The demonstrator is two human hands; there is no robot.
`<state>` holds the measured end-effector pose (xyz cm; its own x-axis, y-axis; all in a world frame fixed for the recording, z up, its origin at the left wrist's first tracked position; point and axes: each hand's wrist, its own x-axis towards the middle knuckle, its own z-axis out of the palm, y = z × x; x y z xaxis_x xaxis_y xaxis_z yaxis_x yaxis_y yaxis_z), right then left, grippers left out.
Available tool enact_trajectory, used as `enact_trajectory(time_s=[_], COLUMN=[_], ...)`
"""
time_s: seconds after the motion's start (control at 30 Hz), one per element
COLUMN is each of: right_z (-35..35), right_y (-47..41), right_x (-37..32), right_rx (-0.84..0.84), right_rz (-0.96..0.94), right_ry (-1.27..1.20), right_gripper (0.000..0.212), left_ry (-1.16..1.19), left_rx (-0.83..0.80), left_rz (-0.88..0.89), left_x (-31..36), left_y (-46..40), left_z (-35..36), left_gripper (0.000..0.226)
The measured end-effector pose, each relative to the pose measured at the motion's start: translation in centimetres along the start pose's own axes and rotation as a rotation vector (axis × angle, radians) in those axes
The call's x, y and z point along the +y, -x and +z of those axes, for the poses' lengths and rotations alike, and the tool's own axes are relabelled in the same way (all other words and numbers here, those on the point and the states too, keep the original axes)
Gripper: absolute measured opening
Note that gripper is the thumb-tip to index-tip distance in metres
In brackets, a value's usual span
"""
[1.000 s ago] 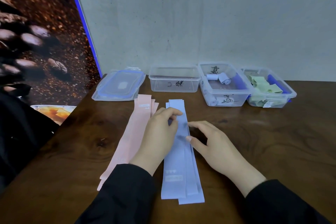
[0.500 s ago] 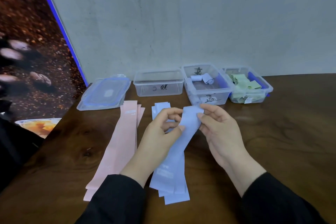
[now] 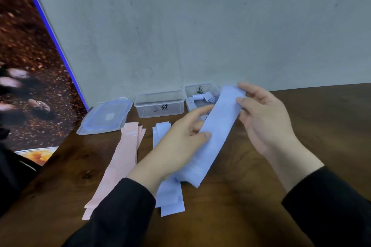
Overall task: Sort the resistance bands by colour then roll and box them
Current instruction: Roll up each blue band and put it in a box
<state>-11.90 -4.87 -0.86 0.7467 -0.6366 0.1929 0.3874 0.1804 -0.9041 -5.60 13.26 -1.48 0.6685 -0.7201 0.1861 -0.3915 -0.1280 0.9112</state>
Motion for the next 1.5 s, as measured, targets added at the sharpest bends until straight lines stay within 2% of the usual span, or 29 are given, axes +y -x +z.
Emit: enact_trajectory(time_s=[0.2, 0.3, 0.37, 0.43, 0.47, 0.53, 0.67, 0.8, 0.87, 0.93, 1.0, 1.07, 1.13, 1.23, 1.5], right_z=[-1.1, -2.7, -5.0, -7.4, -8.4, -9.7, -10.2, -10.3, -10.5, -10.5, -10.3, -10.5, -11.2, -12.5, -12.8], right_y=[-2.3, -3.8, -4.4, -3.5, -2.9, -1.1, 0.4, 0.0, 0.0, 0.6, 2.4, 5.0, 7.4, 8.8, 9.1], right_x=[-3.5, -1.4, 1.8, 5.0, 6.3, 7.8, 9.1, 9.9, 10.3, 10.0, 8.7, 7.6, 7.0, 6.7, 7.6], right_rx=[-0.054, -0.061, -0.104, -0.229, -0.272, -0.267, -0.276, -0.476, -0.487, -0.433, -0.443, -0.574, -0.747, -0.909, -0.865], right_rz=[-0.088, -0.047, 0.020, 0.140, 0.191, 0.197, 0.041, -0.024, -0.056, -0.121, -0.187, -0.270, -0.328, -0.320, -0.349], right_ry=[0.031, 0.161, 0.491, 0.975, 1.162, 1.348, 1.421, 1.544, 1.537, 1.431, 1.197, 1.060, 1.086, 1.222, 1.242], right_gripper=[0.031, 0.032, 0.032, 0.047, 0.057, 0.058, 0.044, 0.050, 0.051, 0.045, 0.026, 0.006, 0.012, 0.019, 0.009], left_ry=[0.270, 0.293, 0.032, -0.449, -0.608, -0.694, -0.879, -0.935, -0.916, -0.905, -0.851, -0.782, -0.764, -0.795, -0.762], left_rx=[0.007, -0.006, -0.024, 0.016, 0.054, 0.072, -0.061, -0.065, -0.058, -0.005, 0.068, 0.061, -0.029, -0.183, -0.234], left_rz=[-0.051, -0.140, -0.154, -0.112, -0.089, -0.082, 0.045, 0.131, 0.157, 0.195, 0.272, 0.345, 0.383, 0.379, 0.313], left_x=[2.8, 1.6, -0.1, -2.5, -3.5, -4.9, -7.3, -8.5, -9.0, -9.3, -9.0, -8.6, -8.4, -8.8, -9.2], left_y=[-0.5, -0.4, 0.0, 0.5, 1.0, 1.9, 2.9, 3.4, 3.4, 3.5, 3.8, 4.4, 5.2, 5.8, 6.1], left_z=[2.2, 4.1, 5.3, 6.2, 6.4, 6.6, 7.4, 7.9, 7.9, 8.0, 8.0, 7.9, 7.7, 7.7, 7.5], left_gripper=[0.055, 0.058, 0.061, 0.061, 0.058, 0.048, 0.039, 0.038, 0.037, 0.031, 0.017, 0.007, 0.006, 0.010, 0.015])
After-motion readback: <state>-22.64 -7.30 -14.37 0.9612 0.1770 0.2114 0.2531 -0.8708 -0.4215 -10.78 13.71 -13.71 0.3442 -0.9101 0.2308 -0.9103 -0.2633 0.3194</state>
